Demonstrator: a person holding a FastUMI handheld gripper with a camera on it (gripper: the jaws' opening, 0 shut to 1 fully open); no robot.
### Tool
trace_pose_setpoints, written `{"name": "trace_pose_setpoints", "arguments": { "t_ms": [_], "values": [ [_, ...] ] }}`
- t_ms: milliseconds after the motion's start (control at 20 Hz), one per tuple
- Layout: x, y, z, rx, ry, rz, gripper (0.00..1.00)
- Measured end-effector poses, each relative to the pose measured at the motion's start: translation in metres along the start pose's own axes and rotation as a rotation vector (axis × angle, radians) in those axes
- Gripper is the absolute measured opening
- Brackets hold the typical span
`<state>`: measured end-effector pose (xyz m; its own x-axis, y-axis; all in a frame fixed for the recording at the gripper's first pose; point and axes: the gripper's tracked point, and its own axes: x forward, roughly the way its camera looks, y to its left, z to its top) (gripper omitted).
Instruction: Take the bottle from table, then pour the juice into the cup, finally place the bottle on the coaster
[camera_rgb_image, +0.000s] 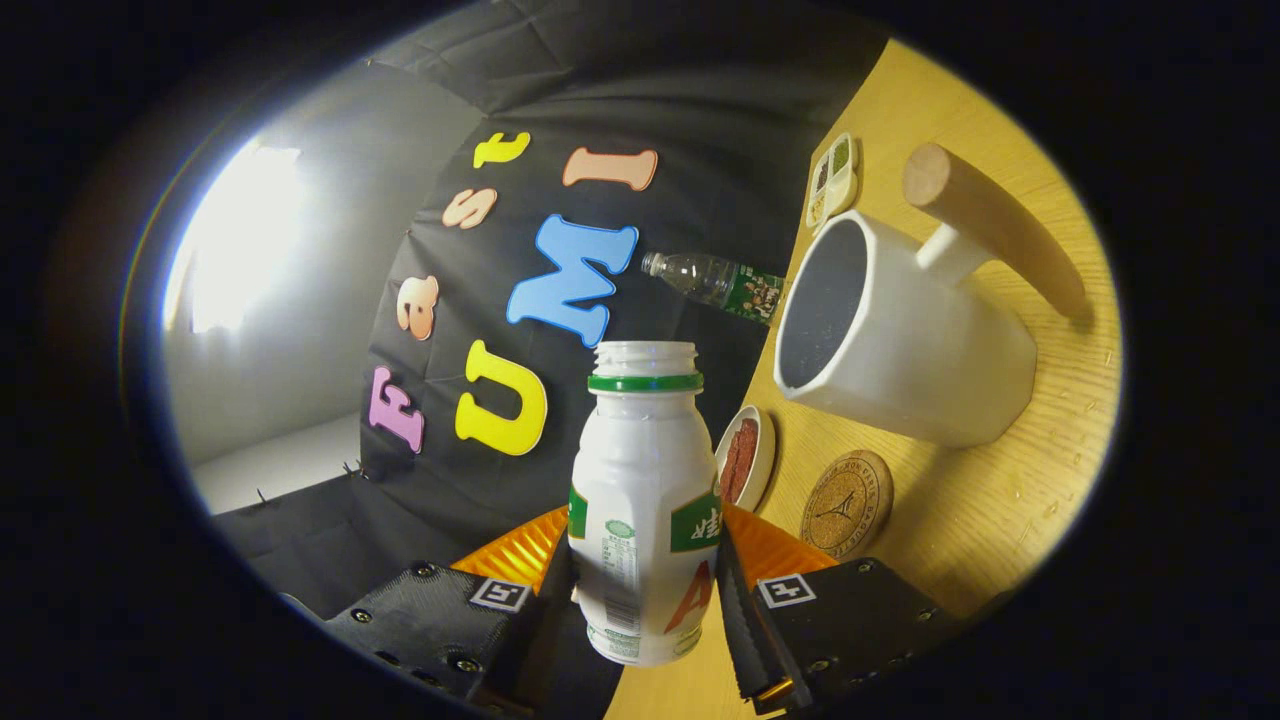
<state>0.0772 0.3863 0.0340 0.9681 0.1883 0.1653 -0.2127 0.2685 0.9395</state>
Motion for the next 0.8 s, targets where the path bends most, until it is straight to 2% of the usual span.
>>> {"name": "trace_pose_setpoints", "arguments": {
  "t_ms": [800],
  "values": [
    [0.004, 0.006, 0.008, 0.212, -0.046, 0.055, 0.67]
  ]
}}
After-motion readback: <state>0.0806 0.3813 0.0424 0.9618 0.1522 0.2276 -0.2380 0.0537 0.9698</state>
